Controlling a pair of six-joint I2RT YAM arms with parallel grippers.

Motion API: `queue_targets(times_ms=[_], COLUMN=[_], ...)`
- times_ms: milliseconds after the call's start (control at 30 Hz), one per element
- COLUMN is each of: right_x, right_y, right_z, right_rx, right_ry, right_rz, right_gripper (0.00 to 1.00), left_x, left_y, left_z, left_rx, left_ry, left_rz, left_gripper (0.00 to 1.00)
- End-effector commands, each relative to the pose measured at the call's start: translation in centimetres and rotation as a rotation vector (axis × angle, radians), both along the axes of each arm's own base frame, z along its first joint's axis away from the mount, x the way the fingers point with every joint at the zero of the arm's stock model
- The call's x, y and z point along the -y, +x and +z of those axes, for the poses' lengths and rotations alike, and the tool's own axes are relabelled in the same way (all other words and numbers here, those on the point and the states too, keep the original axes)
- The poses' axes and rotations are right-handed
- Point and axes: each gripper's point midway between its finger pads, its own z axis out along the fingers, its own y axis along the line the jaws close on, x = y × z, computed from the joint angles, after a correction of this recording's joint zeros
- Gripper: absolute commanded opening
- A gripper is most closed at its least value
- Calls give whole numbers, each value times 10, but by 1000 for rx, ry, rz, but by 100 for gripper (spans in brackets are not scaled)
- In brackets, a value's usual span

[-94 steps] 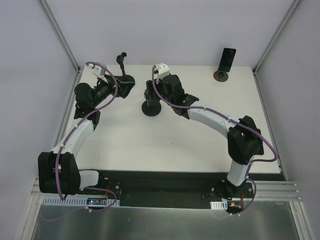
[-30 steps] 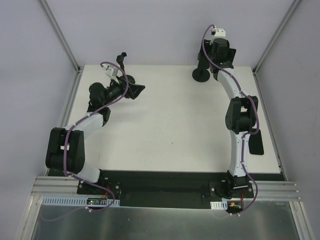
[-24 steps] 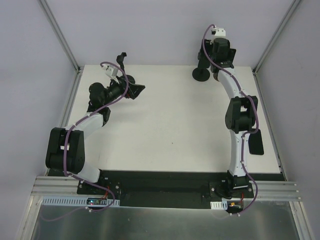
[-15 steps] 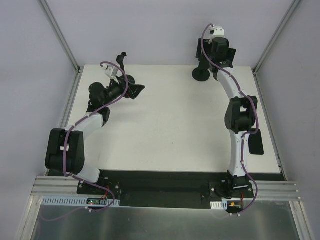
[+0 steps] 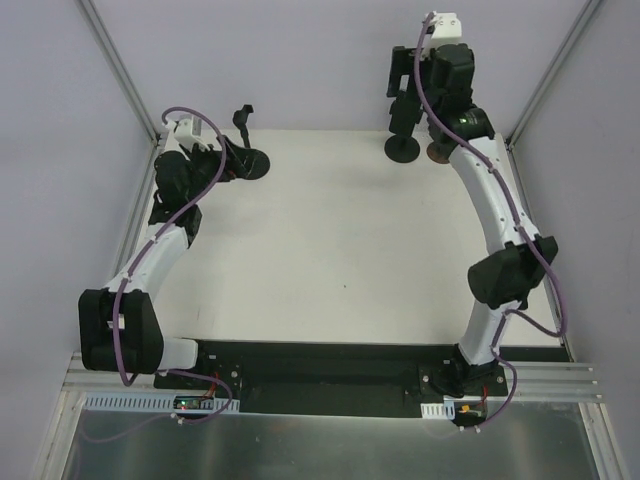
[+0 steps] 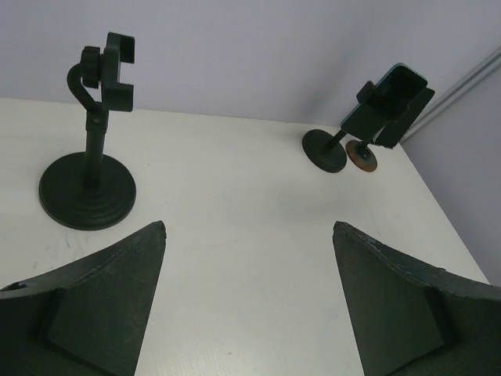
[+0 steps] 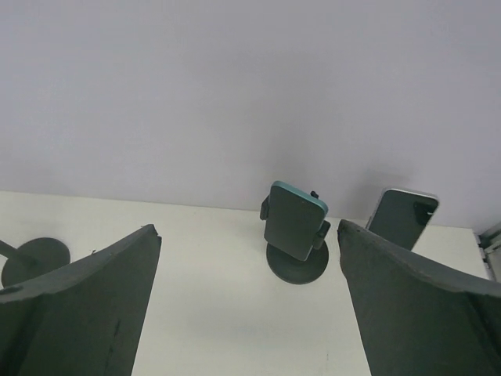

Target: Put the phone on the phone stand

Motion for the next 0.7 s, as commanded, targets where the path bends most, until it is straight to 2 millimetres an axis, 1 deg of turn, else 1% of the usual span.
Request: queue_targets(times_ms=[0, 33, 67, 100, 133, 167, 200, 233, 267, 300, 333, 367, 400, 433, 467, 500, 533, 567, 600, 633, 667], right_x=[25, 22, 11, 4, -3, -11, -14, -18, -18, -19, -20, -17, -17, -16, -11, -8, -7, 0, 3, 11, 13], right_y=[-34, -38, -40, -40, -39, -39, -33, -28, -22, -17, -7, -3, 4, 10, 16, 22, 31, 39, 44, 53, 60], right_z=[13, 14, 9, 1, -5, -11, -22, -33, -42, -49, -62, -70, -69, -86, -91, -95, -112, -103, -108, -124, -117], right_rx=[-28, -26, -41, -62, -76, -89, -99, -113, -122, -126, -136, -151, -128, -149, -147, -141, -167, -148, -160, -186, -170], right_ry=[21, 36, 58, 76, 88, 105, 149, 183, 223, 268, 340, 365, 379, 379, 376, 374, 368, 372, 378, 386, 402], right_rz=[-53, -32, 18, 49, 84, 130, 132, 152, 173, 184, 188, 206, 219, 223, 221, 218, 215, 222, 214, 192, 185], right_gripper=[96, 96, 97, 97, 97, 98, 99, 94, 91, 87, 76, 70, 65, 58, 53, 46, 28, 21, 17, 16, 15], left_x=[-11, -12, -14, -16, -21, -20, -18, -15, -12, -11, -11, -21, -23, -25, -30, -38, -42, -45, -48, -52, -54], left_y=[3, 3, 5, 7, 12, 14, 17, 22, 25, 29, 39, 46, 50, 60, 64, 68, 70, 70, 69, 69, 68], left_z=[35, 36, 36, 46, 45, 54, 70, 74, 79, 98, 92, 92, 96, 82, 75, 67, 60, 55, 45, 42, 36], left_rx=[25, 18, 14, 12, -6, 7, 17, 20, 24, 58, 34, 31, 24, -16, -40, -47, -52, -53, -58, -64, -74], left_ry=[9, 10, 7, -28, -56, -88, -148, -168, -177, -171, -159, -142, -98, -74, -51, -12, 2, 18, 47, 56, 61], left_rz=[48, 48, 55, 66, 82, 66, 57, 45, 26, 13, 12, 30, 20, 18, 24, 41, 48, 52, 54, 79, 91], left_gripper=[85, 84, 83, 82, 82, 82, 82, 82, 83, 83, 85, 86, 86, 84, 80, 80, 79, 77, 77, 76, 75])
